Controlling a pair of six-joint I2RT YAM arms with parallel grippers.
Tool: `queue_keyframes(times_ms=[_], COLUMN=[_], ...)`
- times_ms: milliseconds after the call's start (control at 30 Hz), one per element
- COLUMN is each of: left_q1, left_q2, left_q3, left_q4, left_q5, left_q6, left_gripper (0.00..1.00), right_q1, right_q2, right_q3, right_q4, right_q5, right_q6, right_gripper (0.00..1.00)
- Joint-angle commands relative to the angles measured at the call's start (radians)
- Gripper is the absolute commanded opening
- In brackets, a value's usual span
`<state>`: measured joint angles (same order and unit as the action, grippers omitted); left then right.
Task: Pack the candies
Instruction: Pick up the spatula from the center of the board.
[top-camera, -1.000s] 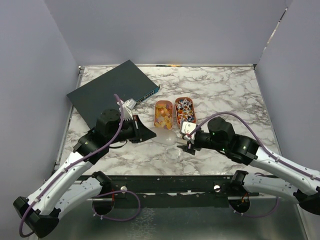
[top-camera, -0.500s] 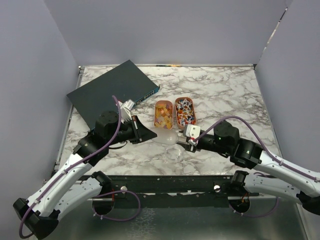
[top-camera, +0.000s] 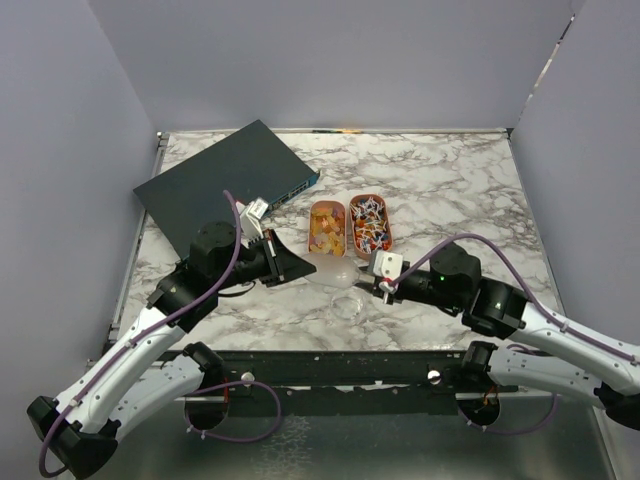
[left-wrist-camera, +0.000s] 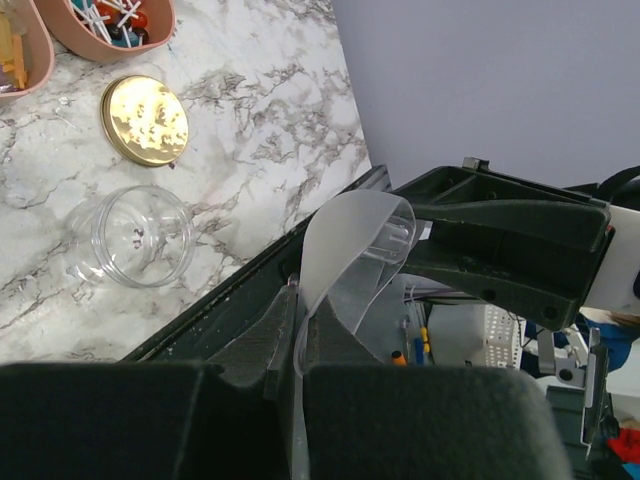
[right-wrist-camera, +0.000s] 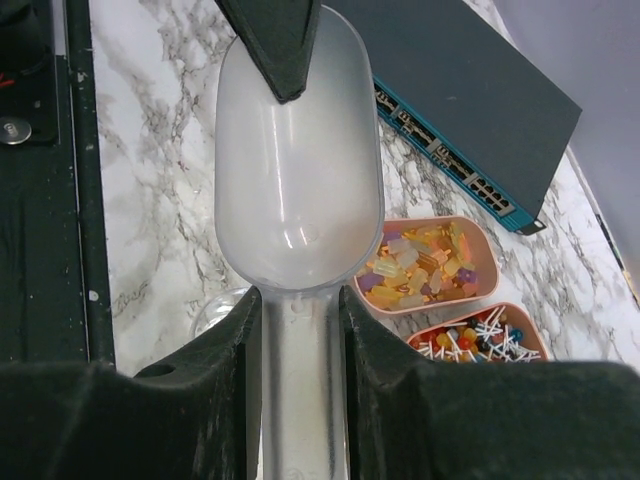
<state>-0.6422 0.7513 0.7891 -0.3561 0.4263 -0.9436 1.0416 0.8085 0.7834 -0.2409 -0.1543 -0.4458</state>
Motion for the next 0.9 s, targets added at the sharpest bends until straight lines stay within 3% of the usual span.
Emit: queue_keyframes(times_ms=[0, 133, 367, 600, 867], left_q1=[0.001, 0.001, 0.002, 0.001, 0.002], left_q2=[-0.011, -0.013, -0.026, -0.022, 0.010], left_q3=[-0.020, -0.024, -0.037, 0.000, 0.056], left_q4=[0.029, 0.028, 0.030, 0.028, -0.039], left_q5=[0.027, 0.018, -0.025, -0.090, -0.257], left_q6=[-0.020, -0.026, -0.011, 0.041, 0.178], left_gripper=[0.00, 0.03, 0.49, 0.75, 0.88], right_q1=[0.010, 0.010, 0.011, 0.010, 0.010], right_q2=[-0.028, -0.048, -0.044, -0.012, 0.077], right_q3=[-0.011, -0.015, -0.001, 0.024, 0.108], right_q4=[0.038, 0.048, 0.010, -0.058, -0.184], right_q5=[0.014, 0.016, 0.083, 0.174, 0.336], right_q6=[0.018, 0.031, 0.077, 0.138, 0.236], right_gripper=[0.01, 0.00, 0.01, 0.00, 0.00])
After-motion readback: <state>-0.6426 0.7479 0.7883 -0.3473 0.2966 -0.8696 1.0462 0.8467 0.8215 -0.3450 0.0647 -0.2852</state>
